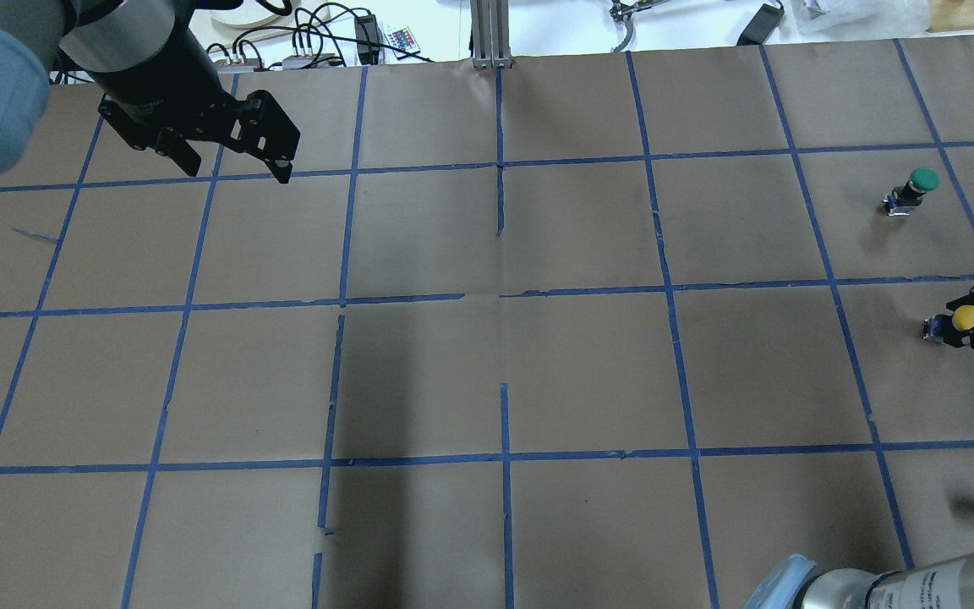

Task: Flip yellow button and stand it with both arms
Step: 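Lower the button upright onto the table and open the right gripper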

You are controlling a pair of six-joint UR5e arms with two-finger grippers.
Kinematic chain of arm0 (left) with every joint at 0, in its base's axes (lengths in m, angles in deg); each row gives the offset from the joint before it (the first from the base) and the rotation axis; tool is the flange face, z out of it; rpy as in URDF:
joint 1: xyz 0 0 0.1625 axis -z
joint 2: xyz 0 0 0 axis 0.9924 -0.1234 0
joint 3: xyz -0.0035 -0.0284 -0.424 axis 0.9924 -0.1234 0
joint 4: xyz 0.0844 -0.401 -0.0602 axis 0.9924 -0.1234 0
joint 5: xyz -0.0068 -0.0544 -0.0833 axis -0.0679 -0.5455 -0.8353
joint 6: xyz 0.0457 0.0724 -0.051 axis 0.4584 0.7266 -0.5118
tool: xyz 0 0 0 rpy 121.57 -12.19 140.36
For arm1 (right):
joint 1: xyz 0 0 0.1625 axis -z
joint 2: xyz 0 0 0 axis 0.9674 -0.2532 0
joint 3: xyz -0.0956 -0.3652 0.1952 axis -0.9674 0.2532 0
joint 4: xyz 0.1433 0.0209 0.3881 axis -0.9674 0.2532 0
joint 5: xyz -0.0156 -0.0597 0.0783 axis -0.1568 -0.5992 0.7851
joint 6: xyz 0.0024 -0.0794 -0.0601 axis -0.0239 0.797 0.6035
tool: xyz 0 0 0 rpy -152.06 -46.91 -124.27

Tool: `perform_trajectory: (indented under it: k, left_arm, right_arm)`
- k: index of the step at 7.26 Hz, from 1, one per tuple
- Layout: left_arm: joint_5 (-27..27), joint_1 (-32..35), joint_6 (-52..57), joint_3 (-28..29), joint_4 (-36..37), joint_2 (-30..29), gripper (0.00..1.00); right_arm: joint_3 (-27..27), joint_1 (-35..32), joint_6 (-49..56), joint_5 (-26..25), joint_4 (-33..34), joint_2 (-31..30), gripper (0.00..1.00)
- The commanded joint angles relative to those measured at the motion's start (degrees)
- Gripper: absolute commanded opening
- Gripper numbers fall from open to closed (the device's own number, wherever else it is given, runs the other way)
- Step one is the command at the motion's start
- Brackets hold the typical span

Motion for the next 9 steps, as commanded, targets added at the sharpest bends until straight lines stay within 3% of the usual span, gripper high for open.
perform_trajectory:
  k: [1, 2, 3, 5, 7, 9]
  left_arm:
    - [4.7, 0.3, -0.3, 0.6, -0.8, -0.4, 1.00]
    - [6.5, 0.4, -0.6, 1.1, -0.7, -1.2, 1.00]
    - [3.0, 0.3, -1.2, 1.3, -0.7, -1.2, 1.00]
    - [2.1, -0.3, -2.9, 1.5, -0.7, -1.2, 1.00]
    - [2.1, -0.4, -2.9, 1.7, -0.7, -1.2, 1.00]
    - [2.1, -0.4, -3.1, 1.7, -0.7, -1.4, 1.00]
  right_arm:
    - [1.1, 0.0, -0.5, 0.6, -1.1, -0.3, 0.84]
    - [4.0, 0.0, -0.6, 0.3, -1.2, 0.1, 0.88]
    - [5.9, 0.0, -0.5, 0.4, -2.1, 0.0, 0.88]
    - [7.0, -0.3, -2.7, 0.6, -7.0, -1.0, 0.87]
    - [11.0, -0.6, -13.7, 0.5, -20.6, -5.1, 0.88]
    - [12.5, -1.2, -25.1, -0.3, -26.8, -12.4, 0.95]
